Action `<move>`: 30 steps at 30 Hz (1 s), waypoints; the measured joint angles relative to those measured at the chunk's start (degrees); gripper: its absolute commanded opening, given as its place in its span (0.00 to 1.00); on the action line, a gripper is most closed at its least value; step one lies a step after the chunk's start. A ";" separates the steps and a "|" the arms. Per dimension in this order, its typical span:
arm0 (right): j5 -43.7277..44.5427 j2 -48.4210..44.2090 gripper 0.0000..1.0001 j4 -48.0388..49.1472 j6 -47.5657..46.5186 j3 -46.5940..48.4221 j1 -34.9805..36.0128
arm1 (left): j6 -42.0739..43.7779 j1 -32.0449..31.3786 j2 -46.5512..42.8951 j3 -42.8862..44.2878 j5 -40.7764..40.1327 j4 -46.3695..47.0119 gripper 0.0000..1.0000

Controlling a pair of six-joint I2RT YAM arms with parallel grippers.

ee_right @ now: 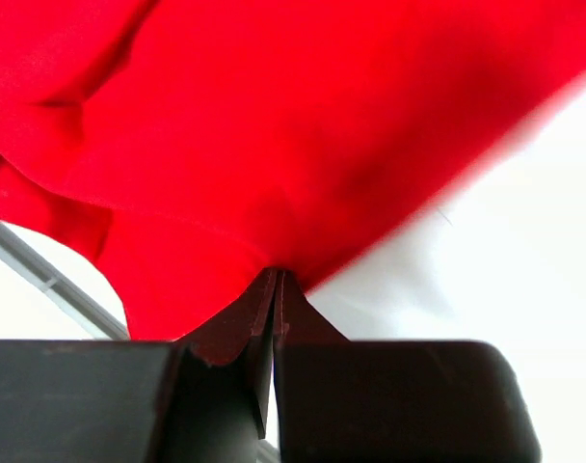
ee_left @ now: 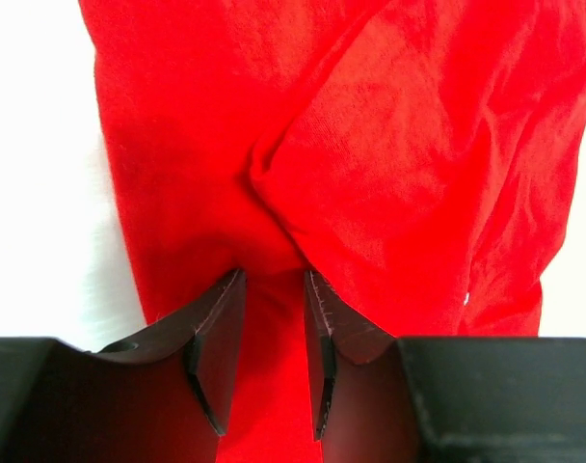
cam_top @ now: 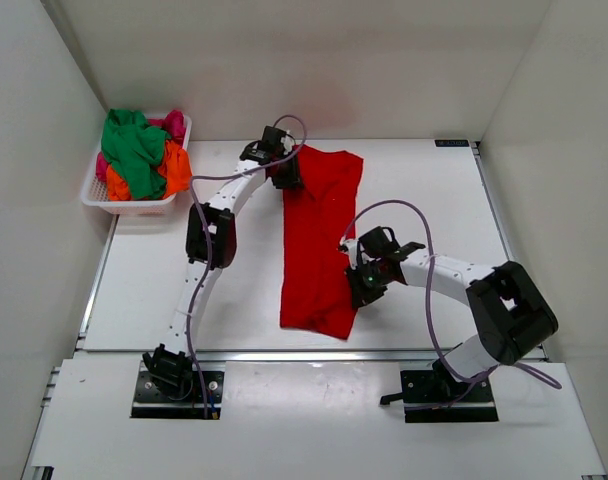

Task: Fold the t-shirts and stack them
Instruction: Rotate the tshirt 90 degrees, then grab the bottom of the folded rectangular tshirt with both arms

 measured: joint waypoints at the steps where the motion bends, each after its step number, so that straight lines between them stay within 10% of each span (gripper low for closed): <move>1: 0.85 -0.52 0.01 -0.70 0.42 -0.04 -0.24 | -0.20 0.66 -0.13 -0.07 0.00 -0.28 0.42; 7: 3.87 -6.51 0.23 -4.79 2.08 -3.34 -2.62 | -0.11 4.00 -0.33 -0.13 0.57 0.00 0.46; 14: 4.26 -16.04 0.22 -4.83 4.22 -2.23 -0.24 | 2.49 4.31 -6.62 -7.37 4.44 -0.55 0.47; 30: 8.26 -10.49 0.23 8.61 12.24 -0.85 11.45 | -1.79 -6.58 -73.44 -95.91 3.21 23.08 0.40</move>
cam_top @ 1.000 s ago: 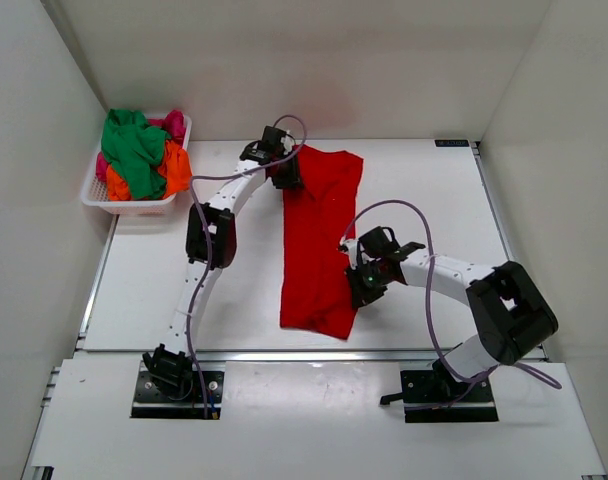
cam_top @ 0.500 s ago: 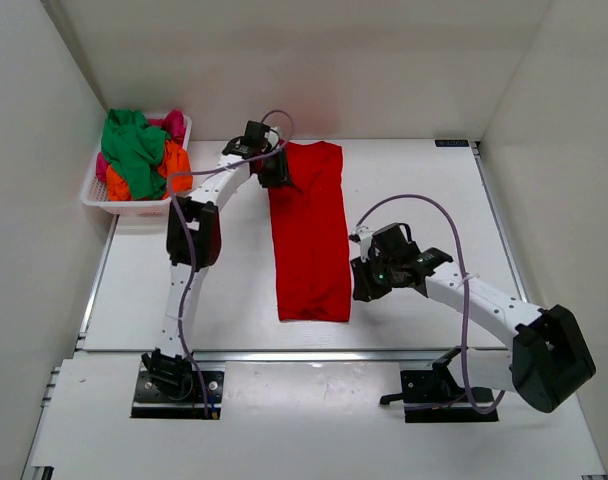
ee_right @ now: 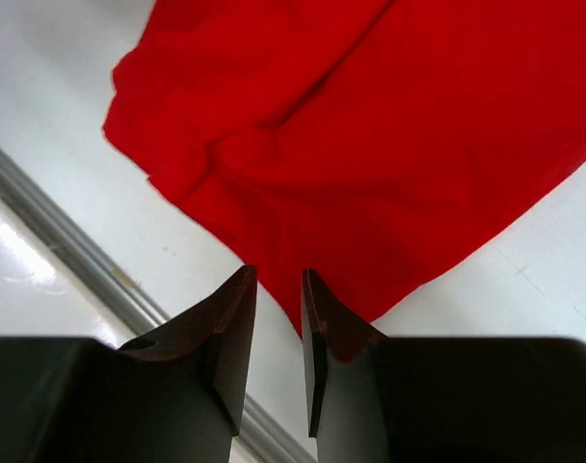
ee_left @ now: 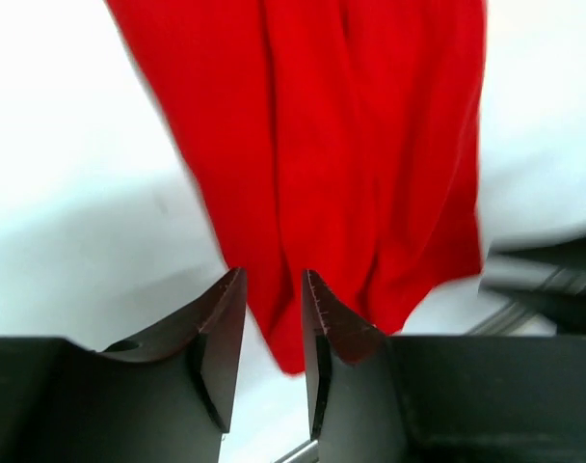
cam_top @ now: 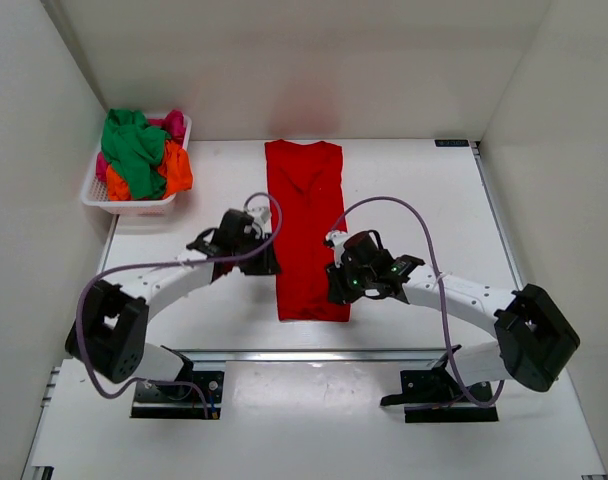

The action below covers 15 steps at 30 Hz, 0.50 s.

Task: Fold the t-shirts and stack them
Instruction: Grab the bottom of the folded rectangular tshirt with both arms

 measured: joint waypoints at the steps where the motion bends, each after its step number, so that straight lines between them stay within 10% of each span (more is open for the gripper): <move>1: 0.31 0.55 0.24 0.76 0.22 -0.31 0.00 | -0.61 -1.20 -1.66 -3.45 -0.35 1.27 0.39; 15: 2.29 8.92 0.23 7.58 2.23 -2.78 -0.72 | -5.97 -10.12 -7.15 -15.63 -4.24 13.05 0.43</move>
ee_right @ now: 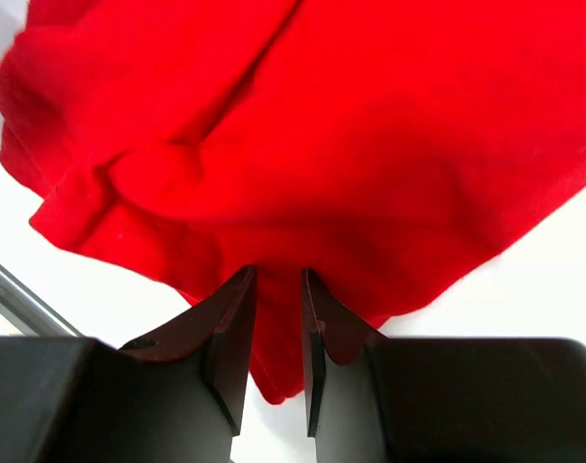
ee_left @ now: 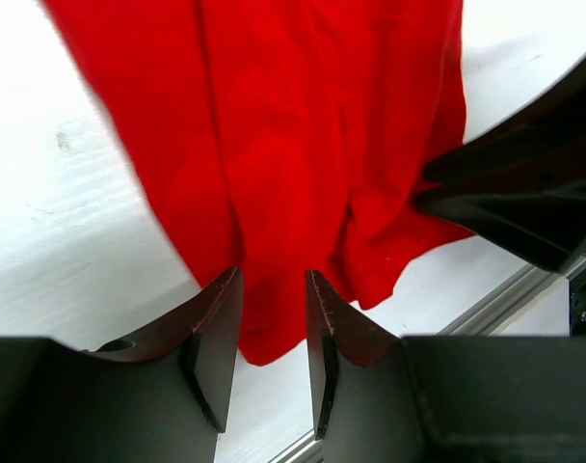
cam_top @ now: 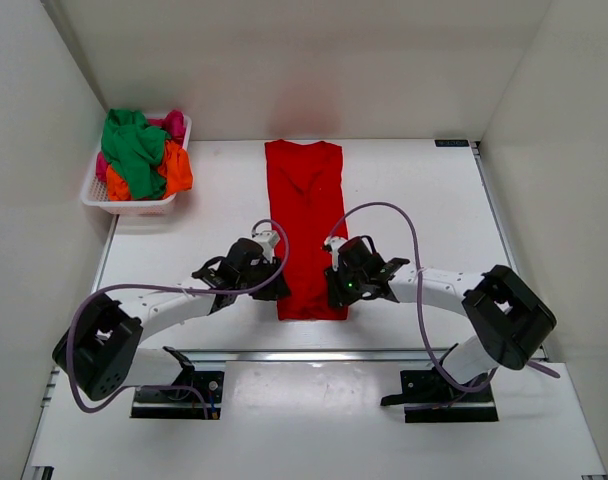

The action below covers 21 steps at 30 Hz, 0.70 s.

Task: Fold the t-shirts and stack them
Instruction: Grab the bottom of the folded rectangular tshirt with both arms

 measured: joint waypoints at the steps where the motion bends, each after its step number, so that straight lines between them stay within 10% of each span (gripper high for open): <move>1: -0.13 0.24 0.23 0.28 0.02 0.07 -0.11 | -0.09 -0.39 0.00 0.00 -0.17 -0.02 0.42; 16: -0.31 2.12 0.23 2.05 -0.04 1.31 -0.59 | 0.13 -2.91 4.55 1.18 -3.61 -4.22 0.46; 21: -0.09 1.18 0.23 1.20 -0.17 0.83 -0.66 | 0.09 -3.21 5.44 1.27 -3.26 -4.85 0.18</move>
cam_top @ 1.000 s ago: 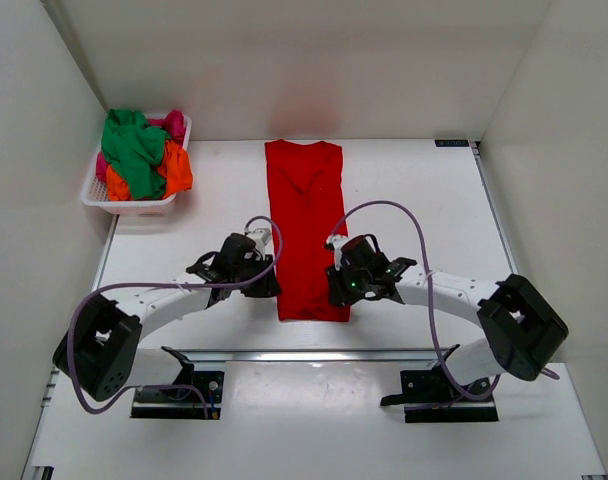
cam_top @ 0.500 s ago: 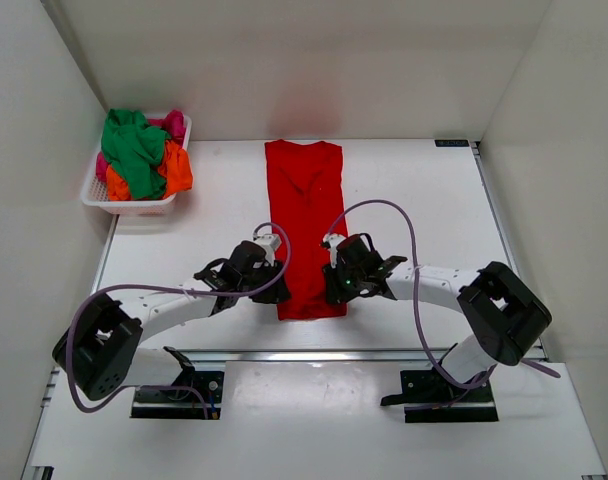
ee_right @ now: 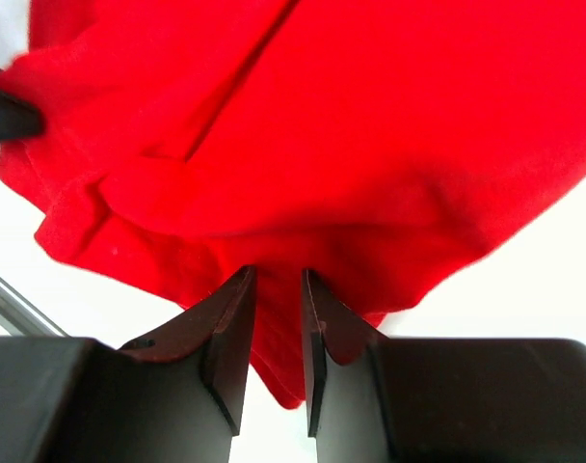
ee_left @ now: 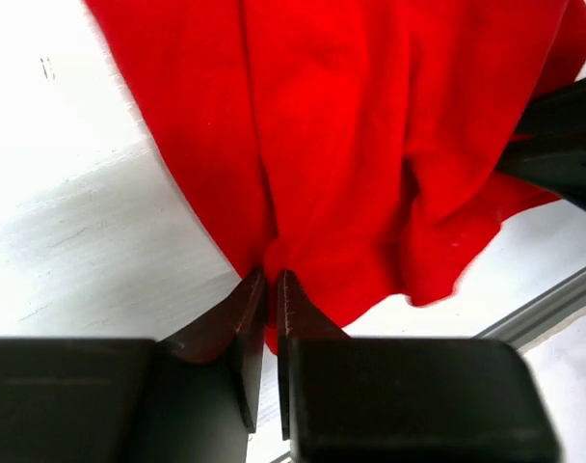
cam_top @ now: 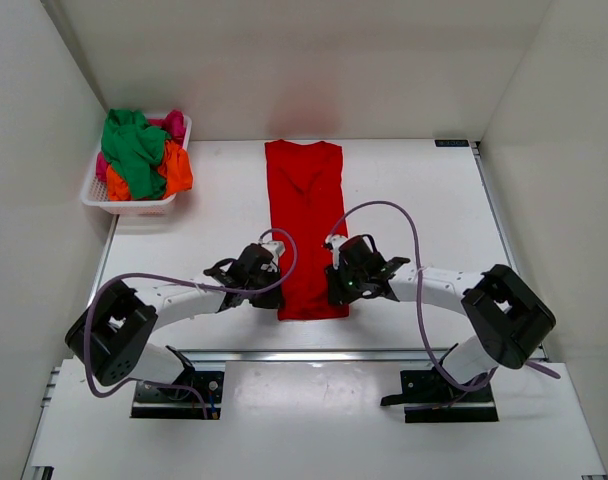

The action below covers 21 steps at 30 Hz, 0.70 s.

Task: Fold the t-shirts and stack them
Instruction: Grab the bottom of the folded rectangular tshirt with both arms

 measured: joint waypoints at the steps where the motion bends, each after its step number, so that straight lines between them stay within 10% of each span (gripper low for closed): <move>1: 0.04 -0.52 0.23 -0.35 -0.02 -0.44 -0.17 | 0.11 0.00 0.00 0.15 0.09 -0.28 0.18; 21: -1.44 -10.51 0.23 -2.93 0.02 -2.32 0.50 | 2.45 0.57 1.11 9.18 6.38 -7.82 0.36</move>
